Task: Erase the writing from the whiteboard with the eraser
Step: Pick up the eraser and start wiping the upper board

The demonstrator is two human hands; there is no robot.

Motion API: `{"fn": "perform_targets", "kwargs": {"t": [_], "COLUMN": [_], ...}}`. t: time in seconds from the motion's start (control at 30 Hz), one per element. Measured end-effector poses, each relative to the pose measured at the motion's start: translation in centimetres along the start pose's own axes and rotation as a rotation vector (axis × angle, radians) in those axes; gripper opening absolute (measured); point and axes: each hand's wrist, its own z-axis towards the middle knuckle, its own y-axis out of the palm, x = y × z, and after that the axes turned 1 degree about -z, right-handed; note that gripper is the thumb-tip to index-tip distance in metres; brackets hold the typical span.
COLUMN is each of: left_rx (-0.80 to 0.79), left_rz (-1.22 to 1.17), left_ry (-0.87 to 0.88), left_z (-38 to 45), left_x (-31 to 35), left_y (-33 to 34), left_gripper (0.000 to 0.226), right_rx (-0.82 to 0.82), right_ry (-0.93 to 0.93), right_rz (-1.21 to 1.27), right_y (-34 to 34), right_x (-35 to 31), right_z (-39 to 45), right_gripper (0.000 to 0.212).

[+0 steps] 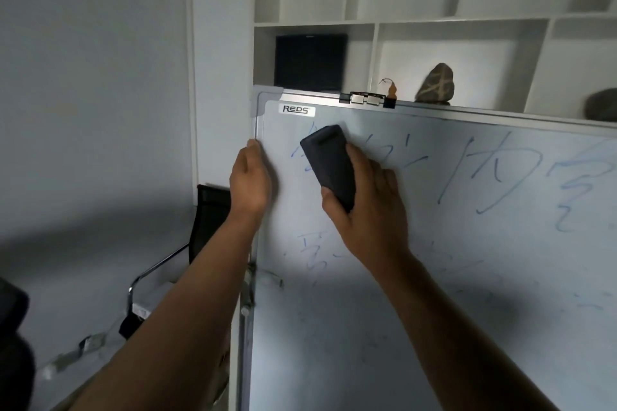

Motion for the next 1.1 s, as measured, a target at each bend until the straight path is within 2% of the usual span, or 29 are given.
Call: {"fn": "perform_targets", "kwargs": {"t": [0.07, 0.17, 0.33, 0.47, 0.57, 0.6, 0.73, 0.83, 0.97, 1.1], "left_rx": [-0.01, -0.027, -0.046, -0.002, -0.03, -0.029, 0.007, -0.006, 0.007, -0.024], "left_rz": [0.065, 0.066, -0.008, -0.025, 0.004, 0.01, 0.012, 0.01, -0.01, -0.02], "left_ry": [0.014, 0.0, -0.041, -0.041, -0.017, -0.012, -0.029, -0.004, -0.029, -0.019], "left_z": [0.6, 1.2, 1.8, 1.6, 1.7, 1.7, 1.6, 1.5, 1.6, 1.5], "left_x": [-0.6, -1.2, -1.5, -1.7, -1.9, -2.0, -2.0, -2.1, -2.2, -2.2], "left_y": [-0.2, -0.5, -0.8, -0.7, -0.7, -0.6, -0.2, -0.1, 0.0, -0.3], "left_gripper": [0.039, 0.039, 0.036, 0.031, 0.036, 0.037, 0.034, 0.036, 0.035, 0.039], "right_rx": [0.061, 0.098, 0.035, 0.102, 0.026, 0.018, 0.123, 0.05, 0.148, 0.035], "right_ry": [-0.083, -0.142, -0.389, -0.292, -0.49, -0.512, -0.384, -0.56, -0.346, -0.571], "right_rz": [-0.122, -0.272, -0.268, -0.307, -0.3, -0.309, -0.314, -0.299, -0.326, -0.31], "right_y": [0.5, 1.6, 2.7, 2.6, 3.2, 3.1, 2.5, 3.0, 2.4, 3.2], "right_x": [0.7, 1.2, 1.8, 2.3, 1.5, 1.7, 2.3, 1.7, 2.1, 1.7], "right_z": [1.1, 1.8, 1.1, 2.6, 2.1, 2.4, 4.1, 3.8, 5.1, 3.6], "right_gripper": [0.052, 0.045, 0.042, 0.042, 0.041, 0.04, 0.041, 0.041, 0.043, 0.042]}}
